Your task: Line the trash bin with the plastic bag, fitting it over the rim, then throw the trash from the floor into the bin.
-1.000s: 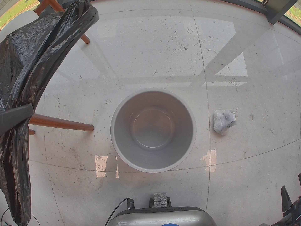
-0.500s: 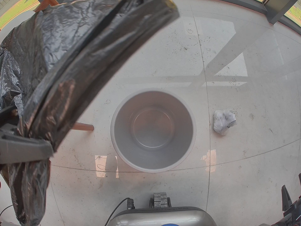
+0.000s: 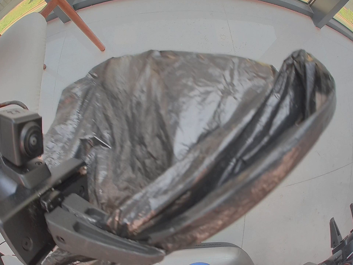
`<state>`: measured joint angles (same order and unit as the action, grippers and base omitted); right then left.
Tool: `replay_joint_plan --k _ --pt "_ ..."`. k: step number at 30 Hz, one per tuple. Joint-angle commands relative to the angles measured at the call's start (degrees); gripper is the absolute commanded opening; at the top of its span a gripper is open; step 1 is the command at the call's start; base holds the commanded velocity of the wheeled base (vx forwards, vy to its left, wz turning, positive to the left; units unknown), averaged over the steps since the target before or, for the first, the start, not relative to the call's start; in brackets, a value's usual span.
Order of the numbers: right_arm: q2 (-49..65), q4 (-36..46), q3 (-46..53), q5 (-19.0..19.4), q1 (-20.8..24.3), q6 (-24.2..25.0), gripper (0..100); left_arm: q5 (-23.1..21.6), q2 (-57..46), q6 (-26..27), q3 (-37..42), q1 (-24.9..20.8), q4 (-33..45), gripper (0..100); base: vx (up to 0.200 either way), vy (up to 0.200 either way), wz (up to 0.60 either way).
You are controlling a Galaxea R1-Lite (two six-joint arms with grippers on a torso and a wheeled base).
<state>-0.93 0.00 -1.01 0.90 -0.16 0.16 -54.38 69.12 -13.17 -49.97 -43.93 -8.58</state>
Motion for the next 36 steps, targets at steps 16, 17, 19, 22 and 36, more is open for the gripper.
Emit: replay_joint_plan --k 16,17,19,22,36 --pt "-11.29 -11.25 -5.40 -1.78 7.98 2.65 100 40.23 13.67 -3.53 0.22 -15.30 -11.98 0 0.000 0.000 0.00" --pt "-19.20 -11.60 -9.71 -2.13 15.89 6.08 100 40.32 13.76 -3.88 0.57 -15.22 -12.51 0 0.000 0.000 0.00" --pt "-26.23 -11.69 -14.90 -2.57 22.75 11.62 100 40.23 13.76 -3.27 0.75 -15.13 -12.60 0 0.000 0.000 0.00" --pt "-35.64 -11.69 -25.27 -2.75 28.64 21.90 100 40.32 13.41 -2.13 0.14 -14.78 -12.60 0 0.000 0.000 0.00" --pt "-63.06 -11.60 -54.10 9.56 28.81 25.77 100 41.20 13.58 16.33 -6.81 0.25 -12.07 0 0.000 0.000 0.00"
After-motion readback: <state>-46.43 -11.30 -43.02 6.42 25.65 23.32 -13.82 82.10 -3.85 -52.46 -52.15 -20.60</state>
